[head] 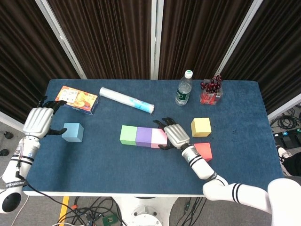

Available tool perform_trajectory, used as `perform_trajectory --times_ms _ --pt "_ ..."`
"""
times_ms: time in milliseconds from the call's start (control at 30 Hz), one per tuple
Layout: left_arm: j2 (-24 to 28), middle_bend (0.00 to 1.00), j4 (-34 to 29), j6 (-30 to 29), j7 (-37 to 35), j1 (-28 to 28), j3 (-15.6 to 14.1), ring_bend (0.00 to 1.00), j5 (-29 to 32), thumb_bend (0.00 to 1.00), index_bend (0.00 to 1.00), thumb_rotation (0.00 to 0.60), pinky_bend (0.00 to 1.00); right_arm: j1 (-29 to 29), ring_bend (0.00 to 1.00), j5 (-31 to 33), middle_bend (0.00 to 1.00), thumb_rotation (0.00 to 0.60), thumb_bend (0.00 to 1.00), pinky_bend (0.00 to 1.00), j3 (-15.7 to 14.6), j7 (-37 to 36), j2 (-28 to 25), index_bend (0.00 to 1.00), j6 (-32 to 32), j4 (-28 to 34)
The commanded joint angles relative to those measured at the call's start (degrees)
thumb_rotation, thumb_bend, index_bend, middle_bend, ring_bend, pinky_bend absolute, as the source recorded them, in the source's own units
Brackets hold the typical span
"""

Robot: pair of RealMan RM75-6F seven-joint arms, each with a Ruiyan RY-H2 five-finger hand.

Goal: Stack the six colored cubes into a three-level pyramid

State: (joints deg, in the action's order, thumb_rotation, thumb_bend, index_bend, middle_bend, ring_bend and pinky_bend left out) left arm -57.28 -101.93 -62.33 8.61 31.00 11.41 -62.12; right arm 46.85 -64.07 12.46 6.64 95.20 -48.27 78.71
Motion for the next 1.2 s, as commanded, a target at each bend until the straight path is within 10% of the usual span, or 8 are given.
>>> perform_trajectory --times_ms 33,1200 --pt "-0.1 0.22 0.1 0.1 -0.1 0.0 0.0 0.18 0.0 0.15 0.18 0.6 0.04 0.2 0.05 0.0 0.34 0.6 0.2 0.0 0.1 0.2 0.1 0.07 0.1 -0.3" --pt "-0.2 0.22 0.5 0.6 -0.5 -0.1 0.0 0.18 0.0 0.15 0.18 0.6 0.04 0.7 0.05 -0.1 0.32 0.6 0.2 0.0 0.4 -0.7 1.0 0.05 0.6 -2.1"
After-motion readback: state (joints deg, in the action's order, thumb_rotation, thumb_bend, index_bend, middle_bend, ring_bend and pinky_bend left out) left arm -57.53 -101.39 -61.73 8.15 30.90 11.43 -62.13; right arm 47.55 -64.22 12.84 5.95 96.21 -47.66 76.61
